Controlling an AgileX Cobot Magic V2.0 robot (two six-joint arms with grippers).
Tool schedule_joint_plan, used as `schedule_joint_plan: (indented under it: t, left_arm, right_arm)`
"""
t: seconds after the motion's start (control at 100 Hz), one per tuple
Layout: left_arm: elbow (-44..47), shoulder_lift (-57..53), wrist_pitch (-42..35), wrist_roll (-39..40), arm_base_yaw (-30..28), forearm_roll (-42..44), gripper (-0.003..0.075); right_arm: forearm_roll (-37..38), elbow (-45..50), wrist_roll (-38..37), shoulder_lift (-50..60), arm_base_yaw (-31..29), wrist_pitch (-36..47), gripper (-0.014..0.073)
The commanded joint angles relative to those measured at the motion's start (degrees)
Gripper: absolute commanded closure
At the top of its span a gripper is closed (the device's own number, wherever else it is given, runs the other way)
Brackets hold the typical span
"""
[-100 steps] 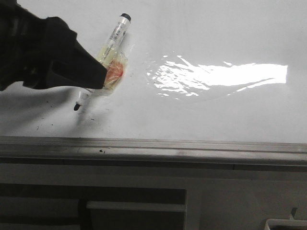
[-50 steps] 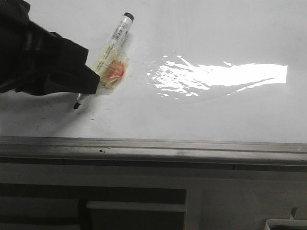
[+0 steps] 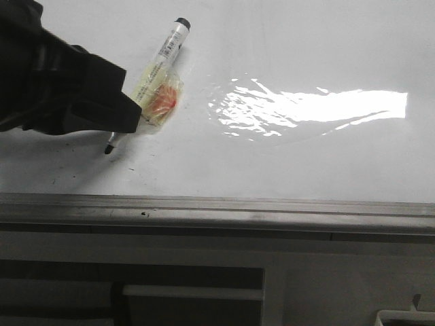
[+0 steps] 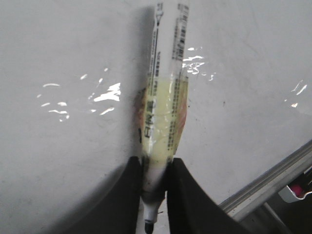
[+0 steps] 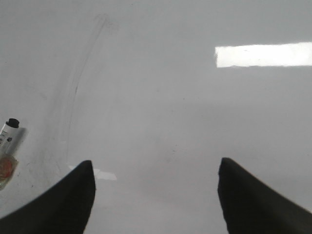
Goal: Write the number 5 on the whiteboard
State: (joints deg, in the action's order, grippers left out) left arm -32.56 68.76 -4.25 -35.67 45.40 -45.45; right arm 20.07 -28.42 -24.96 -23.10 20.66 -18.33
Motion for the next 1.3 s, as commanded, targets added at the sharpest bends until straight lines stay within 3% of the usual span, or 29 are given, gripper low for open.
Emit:
schedule_joint_plan:
  t: [0.0,0.08,0.2,0.3,0.49,0.74,1.17,1.22,1.29]
  left_arm:
    - [-2.0,-1.1,-4.1,-0.1,0.4,-0.3,0.0722]
    - [-2.0,-1.1,-4.1,-0.1,0.4,-0.2,0.0627]
    - [-2.0,-1.1,-4.6,-0.1,0.4,1.2,0.0366]
    - [-2.0,-1.1,-6.0,-0.1,0.4,1.2,0.0267]
    - [-2.0,-1.0,-7.2,-0.1,0.4,1.2,0.0278]
    - [-2.0,-1.0,-7.2,-0.1,0.4,1.3,0.0403]
    - [-2.0,4.1,-4.5,-0.1,0.4,1.4,0.0409]
    - [-2.0,4.1,-4.5,-0.1,0.4,1.4,0.0434]
    - [-2.0,4.0,-4.5,-0.1,0.4,1.4,0.0538]
  right_arm:
    - [1.1,-1.9,0.2,-0.8,0.1,4.5,0.0116]
    - [1.1,-1.9,0.2,-0.8,0.1,4.5,0.0116]
    - [1.1,-1.9,0.2,-0.9,0.1,4.5,0.0116]
    - [1.1,-1.9,0.2,-1.0,0.1,4.5,0.0116]
    - [1.0,-1.9,0.2,-1.4,0.1,4.5,0.0116]
    - [0.1,-1.9,0.2,-2.1,0.1,4.5,0.0116]
    - [-2.1,-1.9,0.2,-2.1,0.1,4.5,0.0116]
    - [-2.1,-1.9,0.2,-2.1,0.1,4.5,0.0116]
    - [-2.1,-1.9,0.2,-2.1,0.1,4.5,0.0116]
